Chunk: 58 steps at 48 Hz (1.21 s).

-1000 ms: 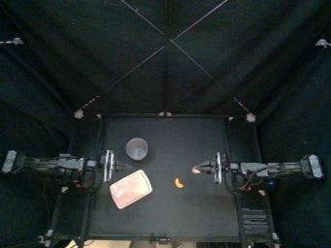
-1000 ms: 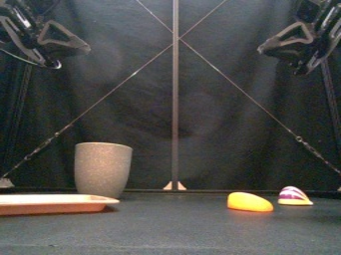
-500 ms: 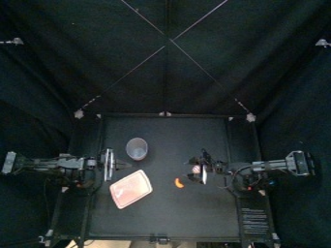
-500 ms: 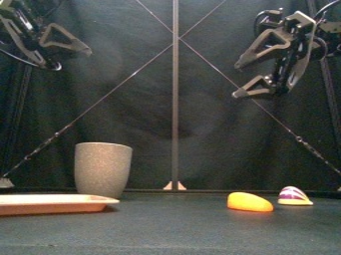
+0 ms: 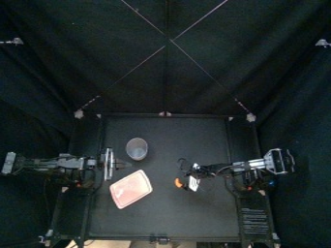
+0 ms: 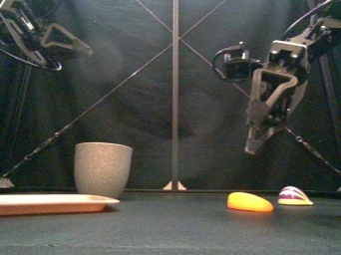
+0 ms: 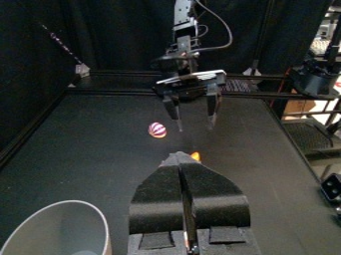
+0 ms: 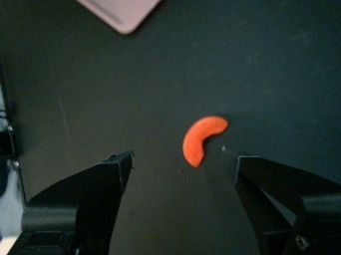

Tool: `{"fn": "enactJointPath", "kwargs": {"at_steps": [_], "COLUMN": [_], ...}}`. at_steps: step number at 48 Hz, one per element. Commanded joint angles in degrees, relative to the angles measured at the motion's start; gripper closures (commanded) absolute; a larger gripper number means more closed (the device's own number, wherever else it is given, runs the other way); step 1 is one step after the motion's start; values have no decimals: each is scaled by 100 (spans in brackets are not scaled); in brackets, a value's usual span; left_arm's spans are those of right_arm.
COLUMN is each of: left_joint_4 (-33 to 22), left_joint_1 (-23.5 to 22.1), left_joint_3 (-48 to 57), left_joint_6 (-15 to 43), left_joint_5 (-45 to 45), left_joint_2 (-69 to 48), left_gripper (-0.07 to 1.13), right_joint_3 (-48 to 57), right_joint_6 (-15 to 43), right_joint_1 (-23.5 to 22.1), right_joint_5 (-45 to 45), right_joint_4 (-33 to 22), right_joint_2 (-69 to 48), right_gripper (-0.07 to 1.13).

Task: Pick the tangerine then place it on the pink plate
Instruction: Pick the tangerine

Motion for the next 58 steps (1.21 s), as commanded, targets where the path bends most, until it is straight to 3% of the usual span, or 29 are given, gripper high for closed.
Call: {"fn": "enactJointPath", "kwargs": {"at_steps": [1,15,47,58], "left_joint_4": [9,9,9,9], "left_joint_1": [26,53,88,88], "left_joint_3": [-105,-44,79,123], "left_joint_6": [0,9,9,-9], "left_joint_5": [-53,-62,-53,-53], "left_joint_2": [26,26,26,26], "left_gripper": [97,97,97,97], "right_joint_3": [-413,-1020,-1310,-1354], "right_joint_6": [0,18,26,18], "right_joint_1": [-18,-26,-193,-220], "right_joint_5": [457,1028,1028,1028], "right_joint_4": [9,-158,-527,-527], "right_joint_2": [272,1187,1758,1890], "right_gripper": [2,3,4,19]}}
